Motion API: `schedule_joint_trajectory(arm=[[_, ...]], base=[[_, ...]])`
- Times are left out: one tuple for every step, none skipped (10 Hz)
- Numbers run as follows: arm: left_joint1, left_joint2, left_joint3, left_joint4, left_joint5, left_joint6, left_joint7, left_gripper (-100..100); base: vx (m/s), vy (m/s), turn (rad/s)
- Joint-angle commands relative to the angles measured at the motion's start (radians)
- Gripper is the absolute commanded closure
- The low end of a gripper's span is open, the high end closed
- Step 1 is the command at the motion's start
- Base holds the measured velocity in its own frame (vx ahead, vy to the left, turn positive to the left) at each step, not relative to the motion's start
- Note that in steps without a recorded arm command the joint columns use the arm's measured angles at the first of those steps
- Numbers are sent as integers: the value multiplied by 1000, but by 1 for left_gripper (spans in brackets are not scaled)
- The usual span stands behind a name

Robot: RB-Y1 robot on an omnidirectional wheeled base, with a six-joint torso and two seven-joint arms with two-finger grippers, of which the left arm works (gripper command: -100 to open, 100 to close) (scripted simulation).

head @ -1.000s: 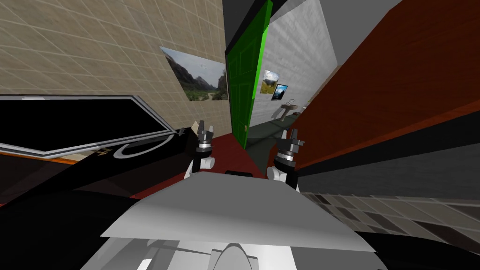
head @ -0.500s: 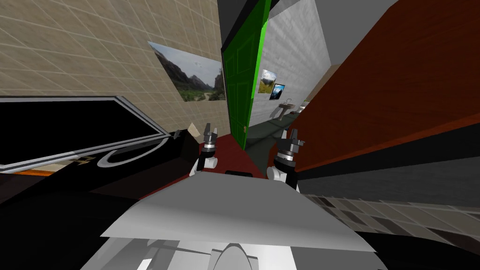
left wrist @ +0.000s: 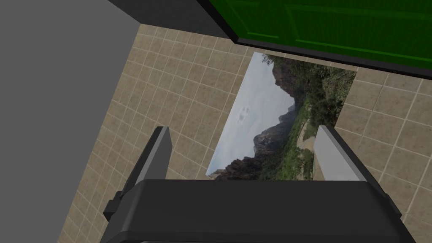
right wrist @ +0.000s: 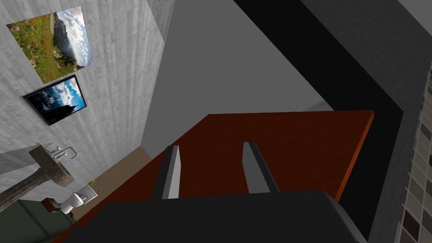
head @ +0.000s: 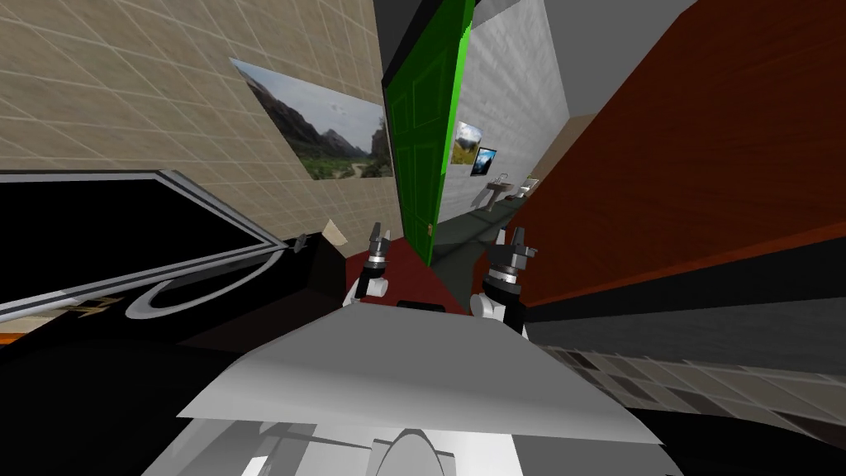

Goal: Push the door open

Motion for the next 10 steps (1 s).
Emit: schedule_joint_trajectory(arm=[[-20, 3, -16, 47, 4, -9, -1, -100], [-29, 6, -26, 72, 8, -15, -1, -100], [-38, 9, -36, 99, 11, -20, 0, -100], [-48, 12, -46, 128, 14, -26, 0, -100], [-58, 14, -56, 156, 18, -32, 0, -100], [-68, 17, -67, 184, 21, -37, 1, -100], [-78, 20, -77, 209, 25, -43, 1, -100], [-78, 20, -77, 212, 25, -43, 1, -100], [-87, 22, -87, 241, 28, -49, 1, -100], [-98, 24, -98, 269, 32, -55, 1, -100]], base=[[94, 41, -80], [78, 58, -89], [86, 58, -106], [92, 67, -99], [89, 65, -117], [82, 56, -108], [85, 49, -83], [62, 34, -28], [55, 38, -60], [63, 49, -123]])
